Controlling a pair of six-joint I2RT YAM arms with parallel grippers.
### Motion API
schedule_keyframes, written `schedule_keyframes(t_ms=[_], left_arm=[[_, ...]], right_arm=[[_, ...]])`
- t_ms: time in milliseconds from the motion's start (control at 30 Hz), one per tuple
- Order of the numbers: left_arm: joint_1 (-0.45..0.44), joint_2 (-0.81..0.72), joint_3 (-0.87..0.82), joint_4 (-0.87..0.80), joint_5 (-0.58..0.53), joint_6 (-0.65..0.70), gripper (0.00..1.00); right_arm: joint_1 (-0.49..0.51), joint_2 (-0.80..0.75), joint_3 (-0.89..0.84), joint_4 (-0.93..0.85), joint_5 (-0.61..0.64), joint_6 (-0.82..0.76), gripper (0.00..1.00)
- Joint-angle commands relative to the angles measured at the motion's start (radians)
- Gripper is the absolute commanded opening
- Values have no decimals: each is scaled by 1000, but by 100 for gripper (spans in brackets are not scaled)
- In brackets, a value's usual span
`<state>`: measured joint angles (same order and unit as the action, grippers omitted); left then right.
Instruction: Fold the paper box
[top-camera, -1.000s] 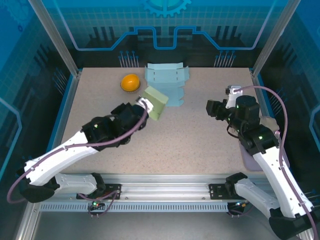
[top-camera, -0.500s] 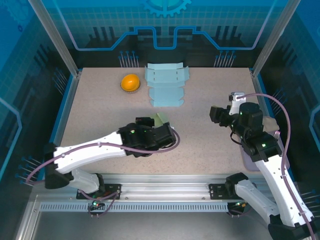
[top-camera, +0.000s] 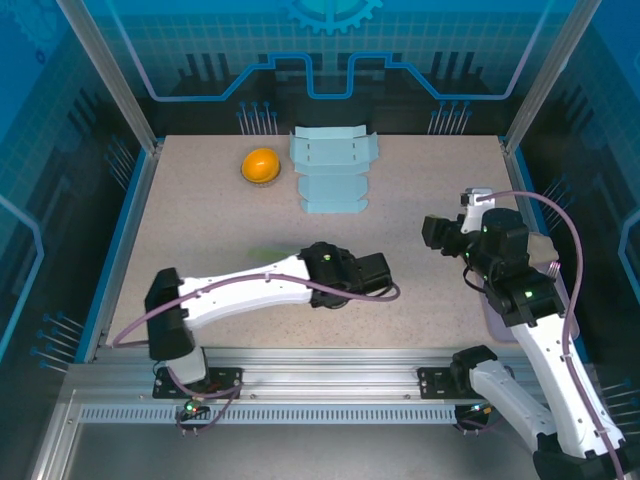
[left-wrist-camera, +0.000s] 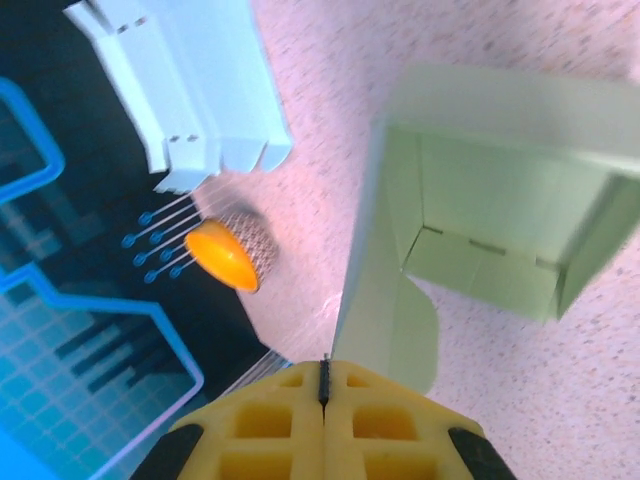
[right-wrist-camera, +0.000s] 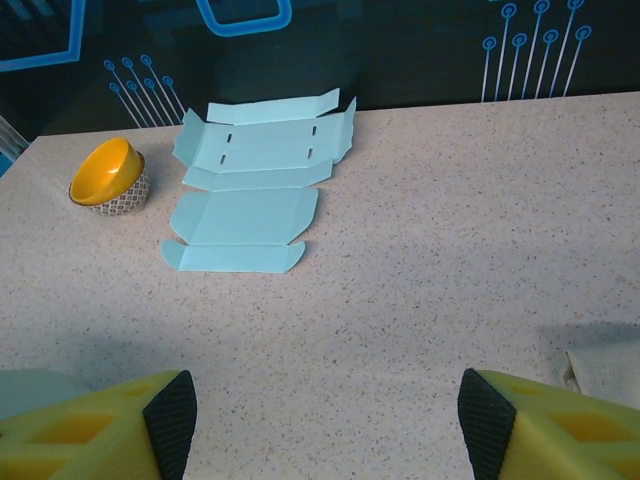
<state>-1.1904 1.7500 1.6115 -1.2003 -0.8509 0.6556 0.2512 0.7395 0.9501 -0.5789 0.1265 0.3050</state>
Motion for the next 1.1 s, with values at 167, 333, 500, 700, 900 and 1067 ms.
schedule_keyframes(t_ms=[167, 333, 500, 700, 900, 1067], left_arm=[[45, 196, 253, -16, 104, -36, 9], [86, 132, 219, 51, 154, -61, 32], [100, -5, 100, 178, 212, -94, 39], [184, -235, -83, 344, 335, -274, 41], [411, -519, -298, 501, 431, -659, 51], [838, -704, -528, 575, 758, -1060, 57]], right_arm=[[-29, -22, -39, -13, -22, -13, 74], [-36, -41, -61, -20, -15, -22, 74], [-36, -48, -65, -23, -11, -48, 74], [-34, -31, -77, -28, -54, -89, 71], [77, 81, 23, -61, -111, -178, 68], [307, 313, 209, -157, -73, -341, 67]])
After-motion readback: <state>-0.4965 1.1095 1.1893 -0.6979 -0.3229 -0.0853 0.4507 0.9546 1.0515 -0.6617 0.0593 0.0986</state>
